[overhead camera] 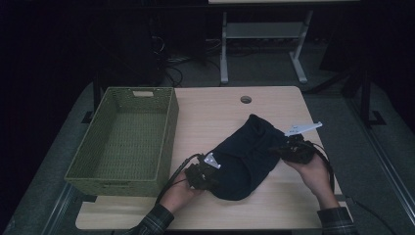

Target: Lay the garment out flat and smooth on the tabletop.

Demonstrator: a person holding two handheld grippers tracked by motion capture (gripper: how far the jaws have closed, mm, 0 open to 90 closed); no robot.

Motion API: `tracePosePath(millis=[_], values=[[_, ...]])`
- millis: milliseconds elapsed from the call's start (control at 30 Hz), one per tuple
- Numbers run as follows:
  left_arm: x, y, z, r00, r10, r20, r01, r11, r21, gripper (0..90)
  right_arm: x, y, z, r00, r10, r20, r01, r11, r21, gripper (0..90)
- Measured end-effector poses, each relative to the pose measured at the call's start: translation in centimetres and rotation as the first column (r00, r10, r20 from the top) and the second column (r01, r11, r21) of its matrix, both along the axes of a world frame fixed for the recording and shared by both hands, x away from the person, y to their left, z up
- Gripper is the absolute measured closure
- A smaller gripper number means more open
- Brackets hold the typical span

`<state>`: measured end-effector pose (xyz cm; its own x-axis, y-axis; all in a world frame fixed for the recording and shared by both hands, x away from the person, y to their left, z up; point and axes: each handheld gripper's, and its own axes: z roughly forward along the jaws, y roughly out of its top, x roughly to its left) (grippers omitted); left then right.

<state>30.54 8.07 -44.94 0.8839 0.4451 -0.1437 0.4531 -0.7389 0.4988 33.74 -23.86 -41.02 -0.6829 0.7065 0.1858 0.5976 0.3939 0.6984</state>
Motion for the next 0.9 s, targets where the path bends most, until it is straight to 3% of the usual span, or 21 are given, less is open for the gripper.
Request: tracePosePath(millis=[300,533,900], values=[[-0.1,-0.1,0.0,1.0,0.0,-0.008,0.0,1.0,-0.01,89.7,-2.7,1.5,-1.1,0.9989,0.045,-0.008,-0.045,0.999,0.002,89.9],[-0.1,-0.1,-0.1,1.0,0.001,-0.008,-0.001,0.9999,-0.011,89.8,-4.9,2.9,-2.5,0.9959,0.078,-0.045,-0.079,0.997,-0.003,89.9],[-0.1,-0.1,0.0,0.9999,-0.011,0.0,0.011,0.9999,0.003,89.8,-4.9,4.0,-4.2,0.9958,0.076,-0.051,-0.079,0.996,-0.047,90.0]])
